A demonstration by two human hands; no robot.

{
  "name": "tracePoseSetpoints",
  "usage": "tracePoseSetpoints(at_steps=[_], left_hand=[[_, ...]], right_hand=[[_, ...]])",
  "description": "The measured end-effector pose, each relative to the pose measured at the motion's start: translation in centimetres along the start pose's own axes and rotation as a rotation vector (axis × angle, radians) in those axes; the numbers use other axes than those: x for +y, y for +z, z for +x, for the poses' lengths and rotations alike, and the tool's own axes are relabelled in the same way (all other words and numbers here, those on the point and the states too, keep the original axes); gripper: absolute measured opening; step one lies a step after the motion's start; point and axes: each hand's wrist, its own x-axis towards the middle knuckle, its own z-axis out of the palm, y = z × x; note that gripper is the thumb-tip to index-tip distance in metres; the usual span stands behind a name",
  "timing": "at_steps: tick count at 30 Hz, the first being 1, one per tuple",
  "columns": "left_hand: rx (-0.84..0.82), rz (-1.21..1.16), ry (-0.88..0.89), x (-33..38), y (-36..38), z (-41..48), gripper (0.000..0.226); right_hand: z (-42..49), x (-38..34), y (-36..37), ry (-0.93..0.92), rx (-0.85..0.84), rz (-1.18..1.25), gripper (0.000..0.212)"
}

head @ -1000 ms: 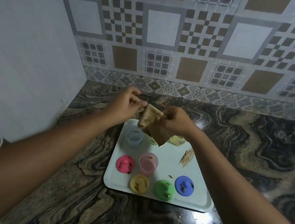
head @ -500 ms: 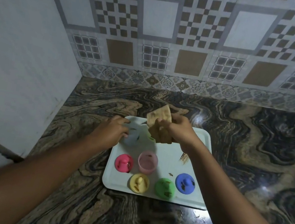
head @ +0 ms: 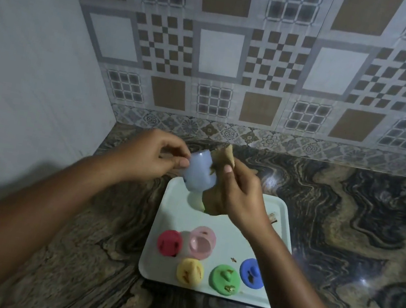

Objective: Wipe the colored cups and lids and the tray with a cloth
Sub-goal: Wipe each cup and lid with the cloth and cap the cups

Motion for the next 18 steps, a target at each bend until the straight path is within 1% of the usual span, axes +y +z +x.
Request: tracePoseSetpoints(at_steps=[2,3,4,6,7,8,9,11,13,14,15,17,18], left_hand=[[0.066,-0.006,0.004,1.4,-0.6,0.0,0.012],[0.088,-0.017,-0.004,1.9,-0.9,-0.1,0.014],[0.102,-0.032,-0.010,2.4,-1.2,-0.2,0.014],[0.126,-0.060,0.002,3.5,-1.7,-0.4,0.013],[0.135,-0.067,0.017,4.0,-2.0,-0.5,0.011],[0.139,-0.067,0.033,4.5,-2.1,-0.6,0.010],[0.139,-0.064,0.043,4.9,-2.1,-0.6,0.008],[0.130,-0.036,0.056,5.6,-1.8,-0.7,0.005],[0.134,-0.011,0.077,6.1,-1.6,-0.8,0.009],[0.141,-0.021,0.087,6.3,-1.6,-0.9,0.014],[0.151,-0.056,0.093,6.4,-1.7,-1.1,0.018],[0.154,-0.149,0.079,6.3,-2.4,-1.5,0.028],[0.149,-0.180,0.062,6.2,-2.7,-1.6,0.028]], right_hand=[[-1.2,-1.6,0.3,-0.002,-0.081,0.172,0.038],[-1.8,-2.2,0.4,-0.013,-0.106,0.212,0.044],[-2.4,-2.5,0.5,-0.034,-0.118,0.203,0.055],[-3.3,-2.8,0.6,-0.078,-0.106,0.100,0.090],[-3.5,-3.0,0.7,-0.106,-0.081,0.046,0.102],[-3.6,-2.9,0.8,-0.144,-0.041,0.000,0.108],[-3.6,-3.0,0.8,-0.200,0.015,-0.055,0.108],[-3.5,-2.9,1.1,-0.365,0.170,-0.212,0.101],[-3.6,-2.6,1.4,-0.487,0.262,-0.310,0.094],[-3.6,-2.5,1.4,-0.494,0.270,-0.301,0.092],[-3.7,-2.6,1.3,-0.456,0.251,-0.232,0.092],[-3.8,-3.0,1.0,-0.293,0.185,0.038,0.093],[-3.8,-3.2,0.8,-0.234,0.153,0.151,0.094]])
